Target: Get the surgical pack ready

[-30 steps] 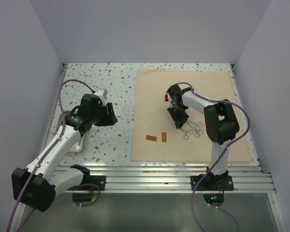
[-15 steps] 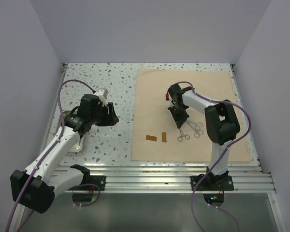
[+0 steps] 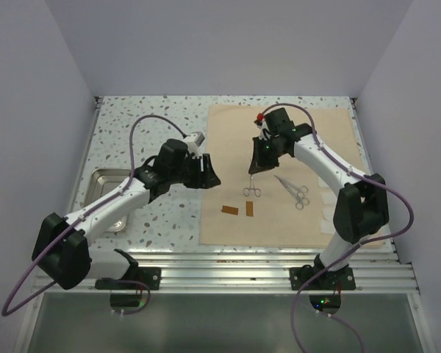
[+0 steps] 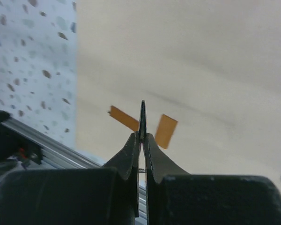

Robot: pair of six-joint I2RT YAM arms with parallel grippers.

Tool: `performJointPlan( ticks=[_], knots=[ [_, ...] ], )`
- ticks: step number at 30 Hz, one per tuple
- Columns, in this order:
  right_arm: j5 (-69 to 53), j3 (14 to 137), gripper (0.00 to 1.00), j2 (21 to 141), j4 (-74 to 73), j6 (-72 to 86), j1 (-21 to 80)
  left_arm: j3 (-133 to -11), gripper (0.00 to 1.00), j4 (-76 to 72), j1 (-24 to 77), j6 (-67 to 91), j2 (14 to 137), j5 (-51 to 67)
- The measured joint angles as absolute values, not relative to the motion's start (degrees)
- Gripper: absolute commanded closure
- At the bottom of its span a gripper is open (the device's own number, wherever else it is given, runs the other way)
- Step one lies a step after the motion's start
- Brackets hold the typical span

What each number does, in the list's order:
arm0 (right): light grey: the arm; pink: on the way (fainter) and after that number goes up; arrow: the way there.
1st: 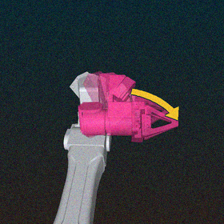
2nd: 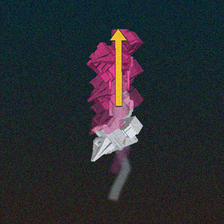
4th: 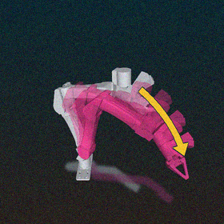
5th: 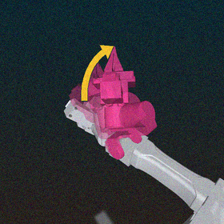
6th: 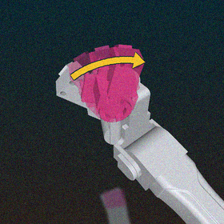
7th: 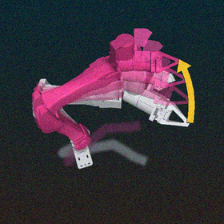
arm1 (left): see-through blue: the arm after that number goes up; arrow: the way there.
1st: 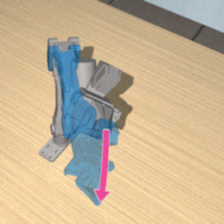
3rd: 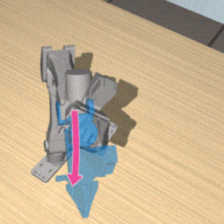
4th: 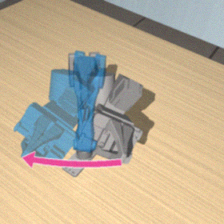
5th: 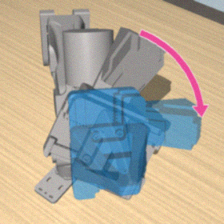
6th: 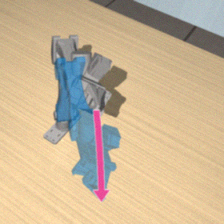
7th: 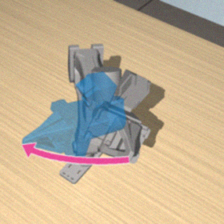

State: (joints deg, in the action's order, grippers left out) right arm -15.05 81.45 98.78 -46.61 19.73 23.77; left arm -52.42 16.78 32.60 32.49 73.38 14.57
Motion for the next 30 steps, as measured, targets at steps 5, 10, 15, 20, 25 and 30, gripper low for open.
performJointPlan(
  ticks=[5,10,15,20,25,30],
  knots=[
    [-20.6,80.8,1.0,95.2,-41.0,26.0,24.5,-56.0,0.4,11.6,37.3,36.0,80.3,14.7],
    [-23.7,78.5,1.0,94.4,-37.9,29.5,25.9,-59.1,0.42,9.0,40.2,38.3,84.5,14.8],
    [-24.9,77.5,1.0,94.2,-37.3,30.9,26.7,-60.3,0.49,8.2,41.3,39.4,86.4,14.7],
    [-25.9,77.4,1.0,92.8,-36.8,32.0,26.7,-60.7,0.67,8.6,41.3,39.9,87.7,14.6],
    [-26.5,77.4,0.65,92.2,-35.9,32.6,26.7,-62.4,1.0,9.6,41.5,39.6,88.3,14.5],
    [-24.9,80.1,0.33,92.7,-40.6,30.6,26.6,-66.7,1.0,20.1,40.2,34.6,88.2,8.0]
  ],
)
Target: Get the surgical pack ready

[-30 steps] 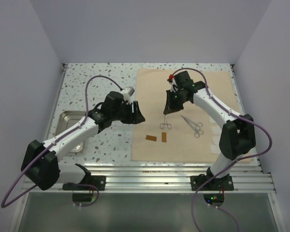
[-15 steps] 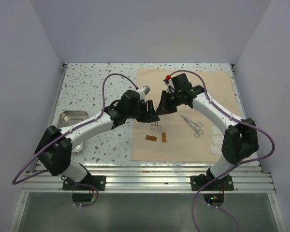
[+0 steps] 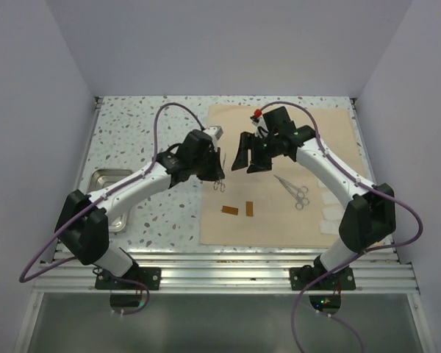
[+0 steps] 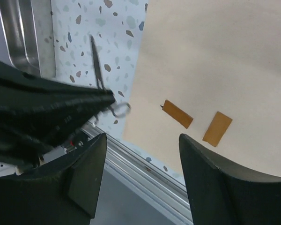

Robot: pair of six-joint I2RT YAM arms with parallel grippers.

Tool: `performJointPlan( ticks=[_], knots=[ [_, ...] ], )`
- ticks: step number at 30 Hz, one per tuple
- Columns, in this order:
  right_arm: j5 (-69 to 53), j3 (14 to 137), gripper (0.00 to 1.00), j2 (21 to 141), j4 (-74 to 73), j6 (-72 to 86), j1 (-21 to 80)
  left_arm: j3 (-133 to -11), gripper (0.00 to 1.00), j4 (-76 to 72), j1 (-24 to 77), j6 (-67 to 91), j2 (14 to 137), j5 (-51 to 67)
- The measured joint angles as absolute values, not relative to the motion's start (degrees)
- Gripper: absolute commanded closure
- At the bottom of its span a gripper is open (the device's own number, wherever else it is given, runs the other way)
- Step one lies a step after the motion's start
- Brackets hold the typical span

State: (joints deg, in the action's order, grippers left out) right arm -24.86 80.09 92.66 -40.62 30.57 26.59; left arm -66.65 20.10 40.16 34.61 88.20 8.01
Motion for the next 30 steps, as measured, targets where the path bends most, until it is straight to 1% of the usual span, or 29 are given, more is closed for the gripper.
performJointPlan(
  ticks=[3,8,11,13,21,29,30],
  knots=[
    [-22.5,82.5,0.32,92.7,-43.7,28.0,26.3,-67.5,1.0,27.8,35.8,29.7,86.5,2.0],
    [-20.6,82.8,0.32,92.7,-46.7,25.0,25.4,-65.5,1.0,40.2,22.5,20.7,79.9,-10.3],
    [-20.6,81.9,0.32,92.7,-46.9,24.1,25.3,-63.2,1.0,43.6,14.5,15.1,76.8,-16.3],
    [-20.6,81.2,0.32,92.7,-47.2,23.6,25.3,-61.7,1.0,44.8,11.3,13.0,76.1,-18.3],
    [-20.6,79.5,0.32,92.7,-48.2,21.5,24.9,-57.3,1.0,44.1,3.3,5.7,79.2,-27.6],
    [-20.4,77.7,0.32,92.7,-49.5,19.8,21.2,-53.6,1.0,39.7,-0.4,2.8,86.6,-27.5],
    [-20.4,77.7,0.32,92.7,-49.6,19.7,20.7,-53.6,0.98,39.3,-0.8,2.3,87.6,-27.3]
  ],
)
